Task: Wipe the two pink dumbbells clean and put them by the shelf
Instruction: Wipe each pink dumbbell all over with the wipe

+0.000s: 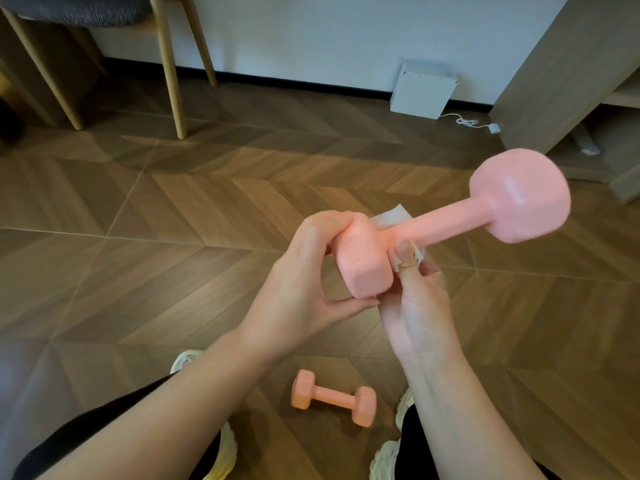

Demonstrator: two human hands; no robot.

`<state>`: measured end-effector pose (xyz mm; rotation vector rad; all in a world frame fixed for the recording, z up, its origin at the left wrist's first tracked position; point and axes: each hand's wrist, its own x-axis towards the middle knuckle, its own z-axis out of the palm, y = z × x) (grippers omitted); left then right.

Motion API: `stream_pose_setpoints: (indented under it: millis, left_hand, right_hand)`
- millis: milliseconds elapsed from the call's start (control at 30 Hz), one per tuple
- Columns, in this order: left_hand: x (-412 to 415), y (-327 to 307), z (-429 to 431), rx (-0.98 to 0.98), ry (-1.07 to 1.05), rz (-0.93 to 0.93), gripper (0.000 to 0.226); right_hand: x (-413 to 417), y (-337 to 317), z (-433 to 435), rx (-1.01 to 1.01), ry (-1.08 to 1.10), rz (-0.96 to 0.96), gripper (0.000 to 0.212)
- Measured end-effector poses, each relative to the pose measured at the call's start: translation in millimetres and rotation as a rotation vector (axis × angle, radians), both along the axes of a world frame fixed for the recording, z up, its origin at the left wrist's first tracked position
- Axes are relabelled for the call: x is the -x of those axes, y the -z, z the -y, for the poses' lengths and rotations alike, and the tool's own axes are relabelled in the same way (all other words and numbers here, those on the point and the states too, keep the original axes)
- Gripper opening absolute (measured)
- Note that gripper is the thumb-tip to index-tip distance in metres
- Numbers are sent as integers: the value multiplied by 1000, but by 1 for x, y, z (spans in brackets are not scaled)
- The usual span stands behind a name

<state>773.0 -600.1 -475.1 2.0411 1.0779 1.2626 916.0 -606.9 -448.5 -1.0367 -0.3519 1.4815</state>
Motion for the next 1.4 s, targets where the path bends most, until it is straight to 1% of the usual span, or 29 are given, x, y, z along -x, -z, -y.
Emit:
stream_pose_setpoints:
  millis: [33, 67, 100, 133, 200, 233, 267, 300, 333, 367, 400, 433, 500, 533, 567, 600, 633, 667, 700, 733, 767, 800, 833, 900, 933, 1067, 1133, 1233, 1400]
  left_hand:
    - [-1, 1, -1, -71, -9, -23, 81]
    - [-1, 2, -3, -91, 9, -27, 80]
    - [-1, 1, -5, -24, 59, 20, 79]
    - [-1, -2, -6, 131, 126, 120, 76]
    - [-1, -13, -8, 584, 230, 446, 69]
    - [-1, -16, -9, 820, 239, 586, 73]
    - [-1, -16, -12, 1019, 250, 657, 73]
    - [-1, -15, -13, 1126, 267, 694, 70]
    - [-2, -15, -13, 1140, 277, 722, 68]
    - [-4, -14, -11, 1071, 264, 731, 68]
    - [-4, -13, -9, 923, 236, 691, 67]
    - [-5, -11, -6, 716, 199, 586, 66]
    - [-4, -3, -3, 292, 154, 298, 73]
    - [-3, -2, -2, 163, 148, 214, 76]
    - [-2, -2, -3, 133, 152, 192, 76]
    - [-2, -6, -4, 181, 167, 217, 72]
    - [-2, -11, -4, 300, 182, 298, 64]
    - [-3, -16, -6, 463, 190, 411, 56]
    - [-3, -21, -8, 662, 179, 513, 54]
    - [-2, -24, -11, 872, 174, 566, 60]
    - [1, -25, -14, 1057, 205, 580, 69]
    - [4, -25, -17, 1181, 248, 581, 76]
    - [6, -26, -17, 1239, 287, 587, 81]
    - [9, -25, -18, 1211, 304, 625, 82]
    - [10, -25, -16, 1150, 286, 636, 79]
    - [12, -22, -13, 858, 217, 535, 71]
    - [14, -23, -14, 776, 199, 473, 71]
    - [16, -24, -14, 739, 196, 422, 71]
    - [20, -22, -17, 731, 201, 386, 71]
  right_hand:
    - [-1, -1, -1, -12, 1, -2, 31]
    - [-1, -2, -1, -15, 7, 4, 31]
    - [-2, -3, -2, -14, 16, 16, 35]
    - [-3, -2, -3, -18, 28, 26, 41]
    - [-3, 0, -4, -50, 34, 34, 48]
    - [-3, 2, -4, -61, 30, 41, 46]
    - [-2, 4, -4, -63, 24, 61, 43]
    - [-2, 5, -4, -60, 18, 83, 39]
    - [-2, 5, -4, -65, 14, 98, 36]
    - [-2, 5, -5, -70, 13, 100, 34]
    - [-1, 4, -6, -70, 14, 91, 36]
    - [-1, 2, -7, -57, 18, 86, 41]
    - [0, 0, -7, -8, 29, 93, 46]
    - [1, 1, -6, 6, 36, 93, 44]
    - [1, 1, -5, 7, 43, 87, 41]
    - [1, 2, -5, 1, 48, 75, 39]
    - [2, 1, -5, -6, 57, 56, 38]
    - [2, 1, -5, -10, 63, 37, 39]
    - [2, 2, -6, -7, 66, 29, 40]
    - [1, 3, -7, 2, 64, 38, 39]
    - [1, 4, -7, 11, 59, 60, 38]
    - [1, 6, -7, 16, 49, 84, 36]
    - [1, 7, -7, 14, 38, 98, 33]
    - [3, 8, -6, -23, 18, 91, 29]
    - [3, 7, -6, -51, 11, 75, 32]
    - [-4, 3, -8, -53, 26, 16, 52]
    - [-9, 3, -10, -63, 20, 20, 72]
    - [-18, 7, -14, -117, 51, 1, 96]
    - [-34, 7, -21, -150, 96, -24, 115]
